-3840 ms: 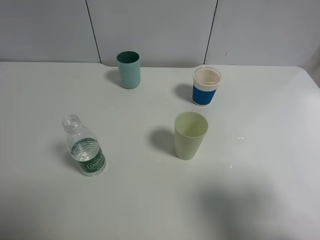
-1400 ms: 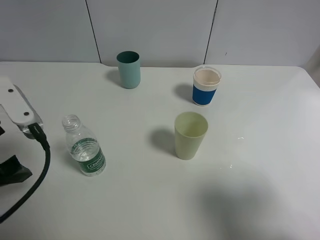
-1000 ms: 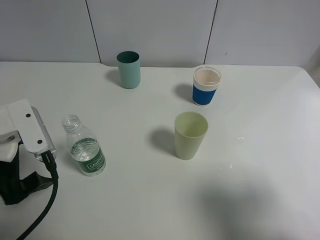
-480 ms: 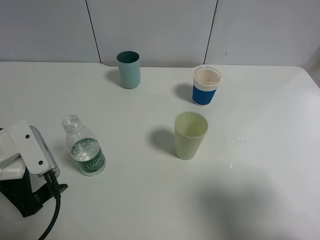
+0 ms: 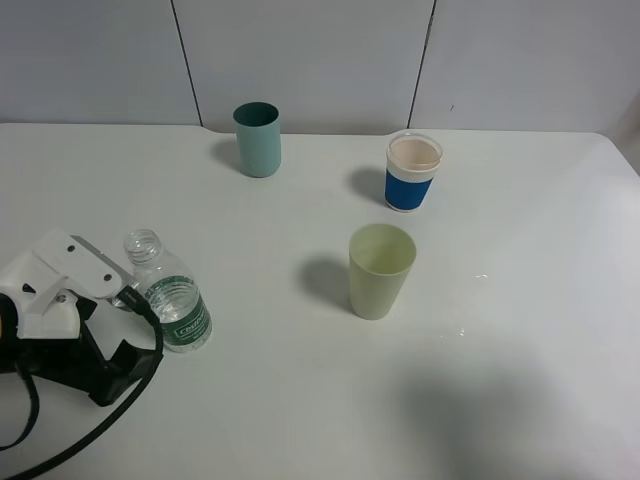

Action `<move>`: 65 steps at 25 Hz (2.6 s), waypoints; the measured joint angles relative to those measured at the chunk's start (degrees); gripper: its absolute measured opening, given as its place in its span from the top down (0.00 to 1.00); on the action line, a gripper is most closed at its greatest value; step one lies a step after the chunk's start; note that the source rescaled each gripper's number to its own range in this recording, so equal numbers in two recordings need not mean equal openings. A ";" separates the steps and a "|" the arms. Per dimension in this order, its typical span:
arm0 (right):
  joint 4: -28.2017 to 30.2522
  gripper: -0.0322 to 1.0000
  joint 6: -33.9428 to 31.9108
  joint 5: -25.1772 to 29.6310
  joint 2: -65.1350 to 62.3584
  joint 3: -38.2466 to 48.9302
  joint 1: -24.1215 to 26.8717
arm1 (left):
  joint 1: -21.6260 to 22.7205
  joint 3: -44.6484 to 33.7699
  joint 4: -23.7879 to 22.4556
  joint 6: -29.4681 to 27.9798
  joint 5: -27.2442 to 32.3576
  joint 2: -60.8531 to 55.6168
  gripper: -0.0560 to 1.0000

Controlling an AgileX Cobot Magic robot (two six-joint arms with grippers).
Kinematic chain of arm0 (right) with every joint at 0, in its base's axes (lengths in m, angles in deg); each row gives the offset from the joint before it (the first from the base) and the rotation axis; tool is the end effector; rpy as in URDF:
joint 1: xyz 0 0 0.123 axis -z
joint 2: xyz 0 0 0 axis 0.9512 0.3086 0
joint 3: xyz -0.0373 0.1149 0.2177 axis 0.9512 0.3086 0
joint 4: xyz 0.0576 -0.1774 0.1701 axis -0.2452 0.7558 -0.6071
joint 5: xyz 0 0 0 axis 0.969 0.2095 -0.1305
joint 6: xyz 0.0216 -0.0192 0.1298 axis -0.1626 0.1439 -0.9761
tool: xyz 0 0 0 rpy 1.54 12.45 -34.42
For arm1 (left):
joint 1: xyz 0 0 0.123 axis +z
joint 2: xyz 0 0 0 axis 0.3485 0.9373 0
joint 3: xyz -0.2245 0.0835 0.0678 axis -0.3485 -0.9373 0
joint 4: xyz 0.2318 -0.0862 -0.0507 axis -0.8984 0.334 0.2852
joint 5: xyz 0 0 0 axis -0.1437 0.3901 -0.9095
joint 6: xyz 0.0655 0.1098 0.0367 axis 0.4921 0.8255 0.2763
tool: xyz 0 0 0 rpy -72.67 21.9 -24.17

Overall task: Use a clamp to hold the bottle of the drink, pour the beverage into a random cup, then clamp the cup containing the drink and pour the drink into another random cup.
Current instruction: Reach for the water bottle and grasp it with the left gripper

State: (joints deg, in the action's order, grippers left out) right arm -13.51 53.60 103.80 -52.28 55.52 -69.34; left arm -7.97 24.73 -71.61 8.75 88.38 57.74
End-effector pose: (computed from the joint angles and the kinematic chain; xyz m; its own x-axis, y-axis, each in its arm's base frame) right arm 0.0678 0.0051 0.2587 -0.4549 -0.1142 -0.8832 -0.0707 0.9932 -0.0920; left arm 0.1666 -0.0899 0.0783 -0.5807 0.5640 -0.5871 0.6183 0.7747 0.1326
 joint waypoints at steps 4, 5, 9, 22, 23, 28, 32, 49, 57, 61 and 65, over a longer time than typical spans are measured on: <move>0.00 0.00 0.00 0.00 0.00 0.00 0.00 | 0.00 0.00 0.30 -10.20 -7.52 6.56 0.00; 0.00 0.00 0.00 0.00 0.00 0.00 0.00 | 0.00 0.00 0.41 -13.87 -9.99 8.22 0.00; 0.00 0.00 0.00 0.00 0.00 0.00 0.00 | 0.00 -0.46 0.41 -21.00 -14.55 10.80 0.00; 0.00 0.00 0.00 0.00 0.00 0.00 0.00 | 0.00 -10.13 0.00 -20.73 -37.39 11.02 0.00; 0.00 0.00 0.00 0.00 0.00 0.00 0.00 | 0.00 -10.13 -0.68 -20.32 -37.85 11.02 0.00; 0.00 0.00 0.00 0.00 0.00 0.00 0.00 | 0.00 -10.13 -2.91 -18.77 -38.71 11.02 0.00; 0.00 0.00 0.00 0.00 0.00 0.00 0.00 | 0.00 -10.13 -4.88 -18.34 -39.38 11.02 0.00; 0.00 0.00 0.00 0.00 0.00 0.00 0.00 | 0.00 -10.13 -8.05 -16.12 -51.12 11.02 0.00; 0.00 0.00 0.00 0.00 0.00 0.00 0.00 | 0.00 -10.13 -8.82 -15.50 -58.00 19.65 0.00; 0.00 0.00 0.00 0.00 0.00 0.00 0.00 | 0.00 -10.13 -8.97 -15.50 -63.35 26.07 0.00; 0.00 0.00 0.00 0.00 0.00 0.00 0.00 | 0.00 -10.13 -9.08 -15.50 -66.23 28.54 0.00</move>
State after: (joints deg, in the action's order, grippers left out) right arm -13.51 53.60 103.80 -52.28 55.52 -69.34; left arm -7.97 14.59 -80.69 -6.75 22.15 86.28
